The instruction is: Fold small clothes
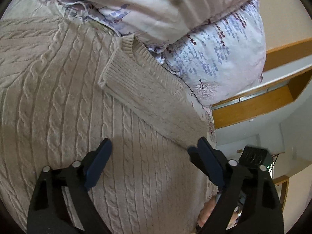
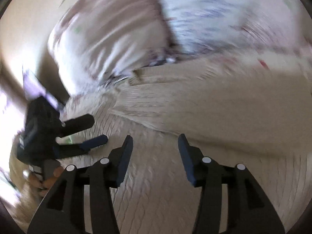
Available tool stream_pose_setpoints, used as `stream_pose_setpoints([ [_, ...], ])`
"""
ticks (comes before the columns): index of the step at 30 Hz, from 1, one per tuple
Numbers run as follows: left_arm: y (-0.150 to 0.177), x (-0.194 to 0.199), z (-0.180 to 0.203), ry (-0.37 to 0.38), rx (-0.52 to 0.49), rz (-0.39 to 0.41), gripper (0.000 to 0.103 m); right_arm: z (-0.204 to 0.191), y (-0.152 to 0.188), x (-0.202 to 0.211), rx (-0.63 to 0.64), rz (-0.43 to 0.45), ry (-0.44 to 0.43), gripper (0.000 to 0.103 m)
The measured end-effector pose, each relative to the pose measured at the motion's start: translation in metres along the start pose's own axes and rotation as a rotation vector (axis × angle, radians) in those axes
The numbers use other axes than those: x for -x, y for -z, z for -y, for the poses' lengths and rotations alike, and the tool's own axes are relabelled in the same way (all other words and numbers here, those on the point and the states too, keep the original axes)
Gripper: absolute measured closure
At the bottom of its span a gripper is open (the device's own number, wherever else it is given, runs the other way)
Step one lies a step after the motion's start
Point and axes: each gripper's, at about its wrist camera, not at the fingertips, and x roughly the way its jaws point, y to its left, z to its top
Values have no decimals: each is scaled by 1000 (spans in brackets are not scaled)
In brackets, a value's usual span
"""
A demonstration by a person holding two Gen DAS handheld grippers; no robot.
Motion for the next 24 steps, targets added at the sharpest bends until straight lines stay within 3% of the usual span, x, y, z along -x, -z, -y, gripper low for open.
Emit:
stream_pose_setpoints([
  [5, -15, -6, -10, 10, 94, 24, 40, 83, 22, 41, -446, 73, -4, 53],
  [10, -34, -11, -23, -5, 194, 80, 58, 134, 39, 75, -664, 247, 47, 55],
  [13, -42, -17, -26, -32, 209, 100, 70, 144, 39, 76, -693, 291, 73, 64],
  [15, -47, -23, -27, -53, 205, 113, 93, 151, 38, 76, -703, 312, 95, 81],
  [16, -48, -25, -28, -63, 202, 116, 95, 154, 37, 76, -698, 319, 104, 92],
  [17, -49, -25, -29, -74, 200, 117, 95, 155, 36, 78, -686, 338, 106, 94],
  [21, -35, -8, -17, -76, 114, 130, 96, 136, 33, 95, -597, 414, 116, 95],
  [24, -18, 7, -10, -101, 39, 126, 96, 129, 38, 102, -571, 422, 159, 95],
])
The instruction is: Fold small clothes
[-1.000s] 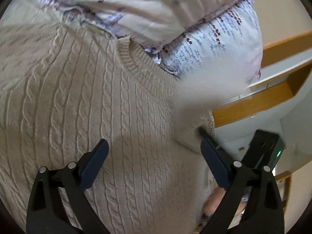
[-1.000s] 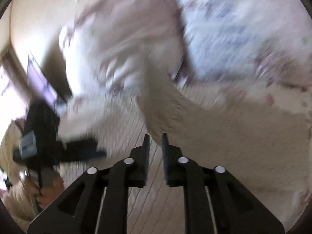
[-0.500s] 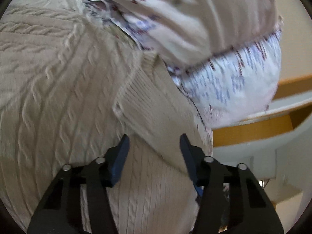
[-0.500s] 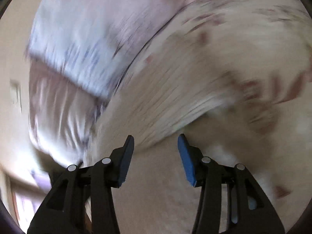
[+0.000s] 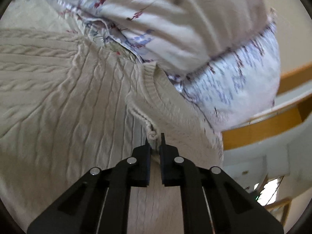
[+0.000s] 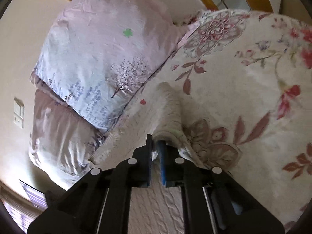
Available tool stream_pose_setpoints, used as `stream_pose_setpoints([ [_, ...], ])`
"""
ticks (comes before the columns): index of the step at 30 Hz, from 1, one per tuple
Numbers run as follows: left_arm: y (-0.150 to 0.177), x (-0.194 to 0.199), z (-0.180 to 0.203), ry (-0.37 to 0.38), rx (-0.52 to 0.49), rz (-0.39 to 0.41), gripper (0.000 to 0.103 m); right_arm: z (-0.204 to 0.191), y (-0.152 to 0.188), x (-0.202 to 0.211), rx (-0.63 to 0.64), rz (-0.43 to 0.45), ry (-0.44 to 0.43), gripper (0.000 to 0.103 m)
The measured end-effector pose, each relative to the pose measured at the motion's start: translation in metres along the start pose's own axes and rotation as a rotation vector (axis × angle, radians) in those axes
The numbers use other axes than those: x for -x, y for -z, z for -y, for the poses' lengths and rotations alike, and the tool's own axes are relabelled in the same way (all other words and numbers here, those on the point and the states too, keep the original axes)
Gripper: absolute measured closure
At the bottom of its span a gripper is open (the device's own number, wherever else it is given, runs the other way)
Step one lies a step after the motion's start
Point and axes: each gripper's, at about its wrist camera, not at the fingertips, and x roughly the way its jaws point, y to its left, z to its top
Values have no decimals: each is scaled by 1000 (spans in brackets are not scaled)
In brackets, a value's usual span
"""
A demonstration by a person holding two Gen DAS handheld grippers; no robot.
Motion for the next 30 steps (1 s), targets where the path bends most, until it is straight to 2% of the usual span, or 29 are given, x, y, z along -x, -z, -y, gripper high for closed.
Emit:
stream_pose_setpoints([
  [6, 16, -3, -10, -91, -67, -47, 95, 11, 14, -13, -1, -30, 121, 95],
  [9, 15, -3, -10, -107, -93, -48, 91, -2, 19, -11, 69, -20, 176, 95],
  [10, 15, -2, -9, -112, -98, -50, 91, -5, 21, -9, 85, -15, 189, 89],
  [11, 16, 2, -9, -116, -101, -50, 86, -8, 23, -5, 98, -10, 203, 79],
  [12, 18, 8, -9, -108, -105, -52, 76, -10, 24, -1, 102, -8, 200, 72],
  [13, 19, 14, -9, -102, -107, -52, 70, -12, 26, 3, 106, -2, 193, 54],
  [14, 20, 23, -11, -94, -107, -49, 59, -15, 30, 9, 116, 13, 182, 45],
  [15, 22, 35, -14, -81, -105, -43, 53, -18, 33, 13, 130, 21, 176, 44],
  [17, 26, 57, -23, -51, -102, -31, 50, -29, 42, 17, 193, 24, 145, 41],
  [20, 34, 101, -47, -34, -72, 31, 49, -43, 57, 15, 263, -10, 73, 38],
  [25, 32, 174, -107, -125, 80, 208, 49, -63, 80, -4, 330, -104, -62, 38],
  [29, 27, 206, -150, -199, 224, 286, 49, -69, 89, -12, 338, -153, -125, 38],
  [30, 24, 210, -157, -198, 256, 301, 49, -70, 91, -13, 345, -159, -132, 38],
])
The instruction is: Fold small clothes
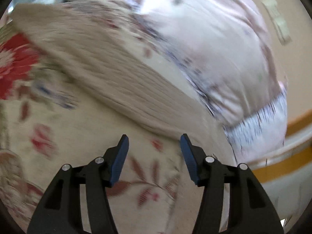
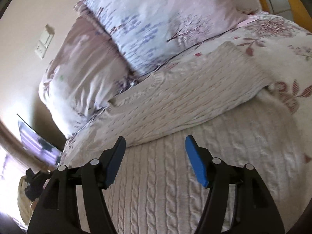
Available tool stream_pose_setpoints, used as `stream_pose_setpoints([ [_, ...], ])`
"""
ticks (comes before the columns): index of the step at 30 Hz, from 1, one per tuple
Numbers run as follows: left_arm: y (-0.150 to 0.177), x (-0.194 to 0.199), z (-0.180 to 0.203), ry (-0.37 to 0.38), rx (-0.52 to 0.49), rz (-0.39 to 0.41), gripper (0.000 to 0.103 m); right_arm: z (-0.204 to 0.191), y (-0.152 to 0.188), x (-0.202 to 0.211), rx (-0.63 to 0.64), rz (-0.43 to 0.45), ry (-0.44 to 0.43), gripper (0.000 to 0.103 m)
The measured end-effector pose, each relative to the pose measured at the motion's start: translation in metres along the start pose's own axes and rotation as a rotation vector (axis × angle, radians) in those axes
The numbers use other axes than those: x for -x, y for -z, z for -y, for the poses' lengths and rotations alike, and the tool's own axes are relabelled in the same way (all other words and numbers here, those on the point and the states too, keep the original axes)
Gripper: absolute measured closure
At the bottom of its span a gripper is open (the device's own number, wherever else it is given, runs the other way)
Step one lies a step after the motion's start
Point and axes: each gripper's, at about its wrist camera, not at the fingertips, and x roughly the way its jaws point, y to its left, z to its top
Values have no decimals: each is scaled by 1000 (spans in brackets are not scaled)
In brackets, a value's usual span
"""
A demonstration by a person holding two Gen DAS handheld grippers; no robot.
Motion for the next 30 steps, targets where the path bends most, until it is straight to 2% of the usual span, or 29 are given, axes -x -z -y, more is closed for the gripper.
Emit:
stream_pose_setpoints([
  [8, -35, 1, -33, 11, 184, 105, 55, 1, 5, -6, 3, -35, -20, 34],
  [10, -45, 1, -37, -8, 216, 133, 61, 1, 6, -8, 2, -40, -24, 33],
  [14, -57, 0, -44, -8, 258, 141, 92, 1, 7, -8, 12, -45, -33, 32],
  [15, -58, 1, -44, -1, 256, 143, 94, 0, 7, -9, 14, -49, -40, 31],
  [18, -60, 8, -26, 19, 197, 169, 96, 0, 7, -10, 11, -56, -46, 31],
  [23, -58, 14, 27, 102, 79, 191, 96, 2, 7, -10, 0, -56, -57, 31],
  [30, -22, -17, 140, 206, -190, 120, 97, 4, 7, -10, -7, -53, -63, 30],
])
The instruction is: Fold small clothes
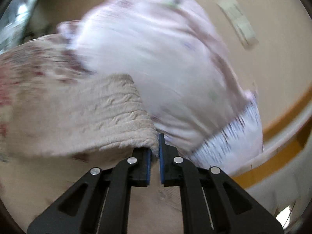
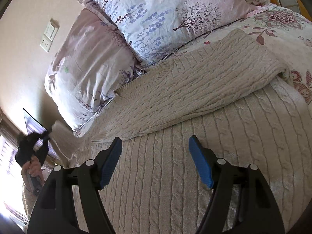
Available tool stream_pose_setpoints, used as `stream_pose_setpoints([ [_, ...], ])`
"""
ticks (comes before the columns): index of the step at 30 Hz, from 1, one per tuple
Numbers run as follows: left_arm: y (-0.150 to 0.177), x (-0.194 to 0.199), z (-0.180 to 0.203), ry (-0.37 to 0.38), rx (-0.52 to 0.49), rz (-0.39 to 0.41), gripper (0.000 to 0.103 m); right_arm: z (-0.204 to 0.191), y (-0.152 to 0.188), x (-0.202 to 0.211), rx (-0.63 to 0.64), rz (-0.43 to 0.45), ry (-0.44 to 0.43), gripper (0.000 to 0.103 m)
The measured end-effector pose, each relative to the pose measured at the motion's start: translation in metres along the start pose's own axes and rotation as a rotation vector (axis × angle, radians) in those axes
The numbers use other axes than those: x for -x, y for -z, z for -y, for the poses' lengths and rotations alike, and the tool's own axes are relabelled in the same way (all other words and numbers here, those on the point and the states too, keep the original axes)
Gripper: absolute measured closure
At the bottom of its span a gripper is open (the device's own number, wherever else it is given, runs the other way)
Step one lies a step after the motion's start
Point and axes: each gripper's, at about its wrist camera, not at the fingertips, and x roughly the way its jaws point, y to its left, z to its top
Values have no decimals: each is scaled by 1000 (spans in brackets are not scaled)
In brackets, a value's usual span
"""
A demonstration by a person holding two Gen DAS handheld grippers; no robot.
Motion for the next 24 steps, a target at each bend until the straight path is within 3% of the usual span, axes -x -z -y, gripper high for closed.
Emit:
stream_pose_setpoints([
  [6, 65, -75, 90, 93, -213, -168, 97, -3, 0, 4, 13, -6, 9, 30],
  [11, 132, -135, 121, 31, -373, -333, 95, -7, -4, 17, 50, 4, 35, 30],
  [13, 144, -146, 114, 17, -371, -409, 85, -9, -9, 25, 73, 8, 58, 30],
  [15, 148, -144, 104, 40, -347, -459, 69, -13, -15, 31, 107, 9, 81, 30],
  [18, 140, -117, 91, 75, -345, -431, 49, -28, -26, 34, 193, 9, 102, 30],
  [21, 128, -90, 71, 60, -320, -371, 48, -61, -32, 30, 348, -1, 70, 31],
  [24, 115, -74, 41, 34, -229, -344, 50, -103, -28, 16, 550, -9, 18, 32],
])
